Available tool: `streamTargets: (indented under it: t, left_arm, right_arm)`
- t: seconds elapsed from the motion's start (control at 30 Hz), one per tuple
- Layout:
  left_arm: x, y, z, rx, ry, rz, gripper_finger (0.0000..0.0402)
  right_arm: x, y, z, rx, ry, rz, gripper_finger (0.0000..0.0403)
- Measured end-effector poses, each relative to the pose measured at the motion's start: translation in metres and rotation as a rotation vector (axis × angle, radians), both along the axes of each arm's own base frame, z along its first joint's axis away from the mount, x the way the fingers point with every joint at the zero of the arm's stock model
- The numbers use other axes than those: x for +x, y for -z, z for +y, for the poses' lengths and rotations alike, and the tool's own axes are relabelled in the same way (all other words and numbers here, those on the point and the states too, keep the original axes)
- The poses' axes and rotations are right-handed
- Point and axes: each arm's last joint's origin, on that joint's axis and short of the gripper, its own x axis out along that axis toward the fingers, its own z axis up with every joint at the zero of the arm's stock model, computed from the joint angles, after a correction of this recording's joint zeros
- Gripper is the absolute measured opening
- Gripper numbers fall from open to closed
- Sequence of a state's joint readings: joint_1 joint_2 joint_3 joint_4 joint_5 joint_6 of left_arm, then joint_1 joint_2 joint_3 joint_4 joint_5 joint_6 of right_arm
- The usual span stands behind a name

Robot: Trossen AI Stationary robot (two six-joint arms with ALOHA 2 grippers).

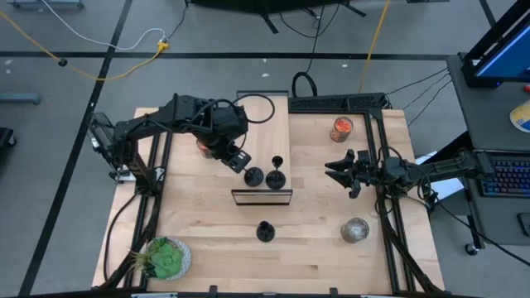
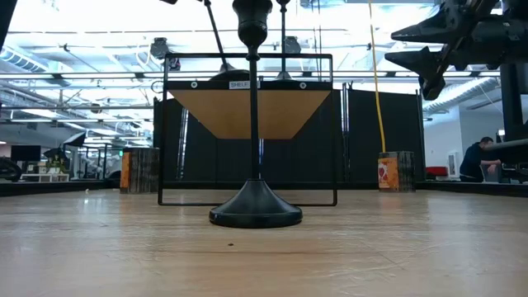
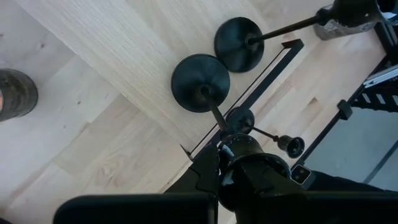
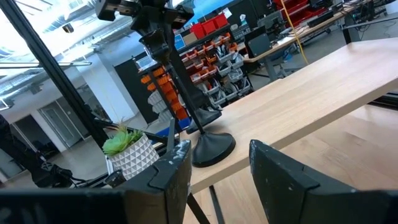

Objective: Pick & Place candle stick holders
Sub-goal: Put the left black candle holder on the shelf

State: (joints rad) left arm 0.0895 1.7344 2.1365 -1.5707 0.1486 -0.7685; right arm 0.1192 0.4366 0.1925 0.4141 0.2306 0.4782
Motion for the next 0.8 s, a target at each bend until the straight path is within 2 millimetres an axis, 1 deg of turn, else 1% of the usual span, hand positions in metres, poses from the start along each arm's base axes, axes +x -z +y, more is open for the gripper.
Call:
streamTargets:
  t: [0.1, 0.27, 0.53, 0.8]
  left_arm:
    - [0.0, 0.0, 0.0, 0.0, 0.0, 0.0, 0.0015]
    - [0.0, 0.0, 0.0, 0.004, 0.008, -0.001, 0.0032]
    - [0.0, 0.0, 0.0, 0.006, 0.014, -0.002, 0.0021]
    - [0.0, 0.0, 0.0002, 0.013, 0.03, -0.004, 0.0047]
  right_arm:
    - [0.0, 0.0, 0.0, 0.0, 0.0, 0.0, 0.0157]
    - [0.0, 0.0, 0.0, 0.0, 0.0, 0.0, 0.0157]
    - [0.0, 0.0, 0.0, 0.0, 0.0, 0.0, 0.0157]
    - [0.0, 0.0, 0.0, 0.0, 0.0, 0.0, 0.0157]
